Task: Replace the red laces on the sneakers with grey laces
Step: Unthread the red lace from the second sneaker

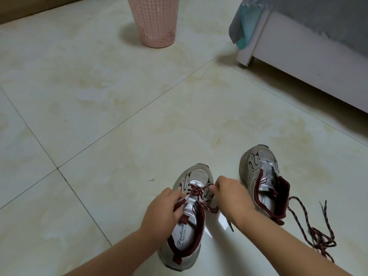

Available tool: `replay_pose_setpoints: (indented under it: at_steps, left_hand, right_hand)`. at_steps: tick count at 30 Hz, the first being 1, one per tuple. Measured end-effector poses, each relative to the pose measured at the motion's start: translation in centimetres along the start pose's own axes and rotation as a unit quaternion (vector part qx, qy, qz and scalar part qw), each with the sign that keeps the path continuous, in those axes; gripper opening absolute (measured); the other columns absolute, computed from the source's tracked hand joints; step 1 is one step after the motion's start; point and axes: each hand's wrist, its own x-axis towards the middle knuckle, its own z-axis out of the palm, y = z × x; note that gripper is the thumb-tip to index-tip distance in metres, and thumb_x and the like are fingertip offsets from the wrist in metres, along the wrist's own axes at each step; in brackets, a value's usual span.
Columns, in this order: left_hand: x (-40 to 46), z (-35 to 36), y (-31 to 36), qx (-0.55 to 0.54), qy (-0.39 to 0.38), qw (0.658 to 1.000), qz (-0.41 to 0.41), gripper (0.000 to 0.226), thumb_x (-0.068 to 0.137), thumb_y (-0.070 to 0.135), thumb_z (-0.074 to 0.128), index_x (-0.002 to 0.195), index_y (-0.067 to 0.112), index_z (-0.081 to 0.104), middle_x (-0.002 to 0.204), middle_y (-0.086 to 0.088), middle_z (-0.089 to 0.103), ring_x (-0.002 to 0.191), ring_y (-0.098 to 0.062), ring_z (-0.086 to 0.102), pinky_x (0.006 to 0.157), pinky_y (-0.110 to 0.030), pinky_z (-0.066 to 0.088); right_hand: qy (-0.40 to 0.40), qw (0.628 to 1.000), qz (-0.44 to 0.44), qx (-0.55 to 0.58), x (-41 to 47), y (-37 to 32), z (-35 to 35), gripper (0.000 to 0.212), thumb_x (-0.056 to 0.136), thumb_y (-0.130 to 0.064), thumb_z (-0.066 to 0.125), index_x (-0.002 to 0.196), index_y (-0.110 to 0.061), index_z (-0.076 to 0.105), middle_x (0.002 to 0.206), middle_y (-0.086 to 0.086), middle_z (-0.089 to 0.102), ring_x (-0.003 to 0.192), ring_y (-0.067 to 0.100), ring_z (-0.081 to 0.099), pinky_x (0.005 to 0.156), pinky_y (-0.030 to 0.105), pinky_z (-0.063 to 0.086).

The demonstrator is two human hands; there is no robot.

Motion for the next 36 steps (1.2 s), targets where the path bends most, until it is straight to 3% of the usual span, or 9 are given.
replay_pose_setpoints:
  at_steps: [4, 9, 11, 15, 18, 23, 26, 32, 36]
  left_hand:
    - [-0.1, -0.1, 0.0, -0.014, 0.004, 1.0, 0.01, 0.023, 0.088, 0.032, 0.054, 0.111, 0.029, 0.059, 0.089, 0.014, 0.046, 0.083, -0.002, 0.046, 0.067, -0.013, 0.03]
    - [-0.2, -0.3, -0.4, -0.022, -0.001, 1.0, 0.018, 0.021, 0.089, 0.028, 0.053, 0.109, 0.029, 0.059, 0.086, 0.016, 0.045, 0.079, -0.001, 0.045, 0.069, -0.004, 0.033]
    - [-0.2, -0.2, -0.5, -0.027, 0.004, 1.0, 0.016, 0.02, 0.089, 0.029, 0.054, 0.108, 0.029, 0.059, 0.087, 0.014, 0.047, 0.08, -0.001, 0.046, 0.069, -0.004, 0.034]
    - [-0.2, -0.1, -0.3, -0.033, 0.012, 0.999, 0.01, 0.018, 0.088, 0.031, 0.055, 0.105, 0.029, 0.06, 0.088, 0.014, 0.048, 0.081, -0.001, 0.047, 0.068, -0.005, 0.033]
    - [-0.2, -0.1, -0.2, -0.033, 0.014, 0.999, 0.008, 0.019, 0.087, 0.031, 0.056, 0.106, 0.029, 0.06, 0.087, 0.014, 0.048, 0.082, -0.002, 0.047, 0.068, -0.008, 0.031]
    - [-0.3, -0.1, -0.4, -0.028, 0.005, 1.0, 0.011, 0.019, 0.089, 0.03, 0.053, 0.107, 0.029, 0.059, 0.088, 0.013, 0.047, 0.08, -0.002, 0.046, 0.068, -0.005, 0.032]
    - [-0.2, 0.0, -0.3, -0.021, 0.009, 1.0, 0.012, 0.019, 0.089, 0.029, 0.053, 0.107, 0.028, 0.058, 0.088, 0.013, 0.046, 0.081, -0.003, 0.045, 0.066, -0.01, 0.029]
    - [-0.2, 0.0, -0.2, -0.023, 0.011, 1.0, 0.008, 0.019, 0.089, 0.029, 0.053, 0.107, 0.028, 0.058, 0.089, 0.014, 0.046, 0.082, -0.002, 0.046, 0.066, -0.01, 0.03]
    - [-0.2, 0.0, -0.2, -0.022, 0.005, 1.0, 0.009, 0.02, 0.089, 0.027, 0.052, 0.108, 0.028, 0.058, 0.089, 0.013, 0.046, 0.081, -0.003, 0.046, 0.066, -0.012, 0.03]
  right_hand:
    - [-0.171, 0.931, 0.098, 0.306, -0.6, -0.5, 0.8, 0.027, 0.09, -0.02, 0.056, 0.065, -0.01, 0.053, 0.063, 0.007, 0.053, 0.056, 0.022, 0.052, 0.054, 0.029, 0.047]
    - [0.002, 0.997, 0.071, 0.036, 1.0, 1.3, -0.6, 0.014, 0.091, -0.014, 0.049, 0.093, -0.006, 0.061, 0.096, 0.012, 0.064, 0.09, 0.03, 0.059, 0.074, 0.033, 0.045]
    - [0.073, 0.994, 0.066, 0.039, 1.2, 1.8, -1.2, 0.015, 0.092, -0.016, 0.049, 0.097, -0.006, 0.059, 0.097, 0.012, 0.064, 0.093, 0.031, 0.058, 0.073, 0.032, 0.043]
    - [-0.053, 0.938, 0.118, 0.322, -0.1, 0.6, -0.3, 0.028, 0.09, -0.031, 0.057, 0.072, -0.009, 0.058, 0.064, 0.003, 0.06, 0.063, 0.021, 0.056, 0.058, 0.028, 0.044]
    - [-0.168, 0.879, 0.139, 0.423, -0.9, 0.0, 1.2, 0.033, 0.087, -0.02, 0.063, 0.06, -0.01, 0.049, 0.053, 0.006, 0.05, 0.045, 0.015, 0.041, 0.044, 0.021, 0.033]
    - [-0.029, 0.95, 0.1, 0.294, 0.6, 1.4, 0.9, 0.017, 0.088, -0.013, 0.059, 0.074, -0.002, 0.061, 0.069, 0.01, 0.057, 0.067, 0.024, 0.053, 0.067, 0.036, 0.048]
    - [0.066, 0.947, 0.118, 0.29, 1.0, 2.2, 0.0, 0.023, 0.091, -0.018, 0.054, 0.074, -0.002, 0.058, 0.067, 0.008, 0.054, 0.073, 0.03, 0.055, 0.075, 0.042, 0.049]
    - [-0.136, 0.899, 0.128, 0.396, -0.5, 0.2, 1.8, 0.028, 0.09, -0.02, 0.059, 0.068, -0.007, 0.049, 0.059, 0.008, 0.048, 0.049, 0.018, 0.042, 0.046, 0.024, 0.04]
    - [-0.059, 0.932, 0.125, 0.334, 0.7, 0.9, 1.3, 0.029, 0.094, -0.012, 0.049, 0.065, -0.009, 0.049, 0.065, 0.007, 0.051, 0.065, 0.023, 0.05, 0.065, 0.036, 0.047]
